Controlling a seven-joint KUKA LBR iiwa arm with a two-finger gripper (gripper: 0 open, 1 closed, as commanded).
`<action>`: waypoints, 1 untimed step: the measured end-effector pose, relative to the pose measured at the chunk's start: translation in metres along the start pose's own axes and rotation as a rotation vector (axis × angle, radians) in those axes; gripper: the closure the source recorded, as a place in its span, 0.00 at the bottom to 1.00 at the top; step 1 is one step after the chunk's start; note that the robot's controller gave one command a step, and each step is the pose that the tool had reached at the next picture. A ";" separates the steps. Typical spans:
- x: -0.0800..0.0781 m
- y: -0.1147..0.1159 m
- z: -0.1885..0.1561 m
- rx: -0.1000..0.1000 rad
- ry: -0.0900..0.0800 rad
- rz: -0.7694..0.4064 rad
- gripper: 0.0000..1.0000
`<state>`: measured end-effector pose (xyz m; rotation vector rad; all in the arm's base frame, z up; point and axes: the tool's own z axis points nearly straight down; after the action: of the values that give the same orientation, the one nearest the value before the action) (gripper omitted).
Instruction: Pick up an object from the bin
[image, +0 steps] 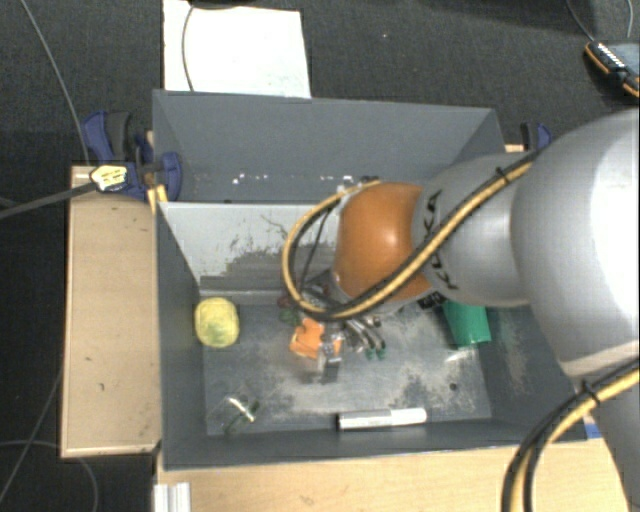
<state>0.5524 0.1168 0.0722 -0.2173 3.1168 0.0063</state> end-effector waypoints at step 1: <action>-0.006 -0.004 0.001 0.000 0.009 -0.126 1.00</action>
Offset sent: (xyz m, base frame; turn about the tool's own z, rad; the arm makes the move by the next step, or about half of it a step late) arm 0.0000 0.0000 0.0000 0.0000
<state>0.5585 0.1139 0.0717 -0.4150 3.1060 0.0043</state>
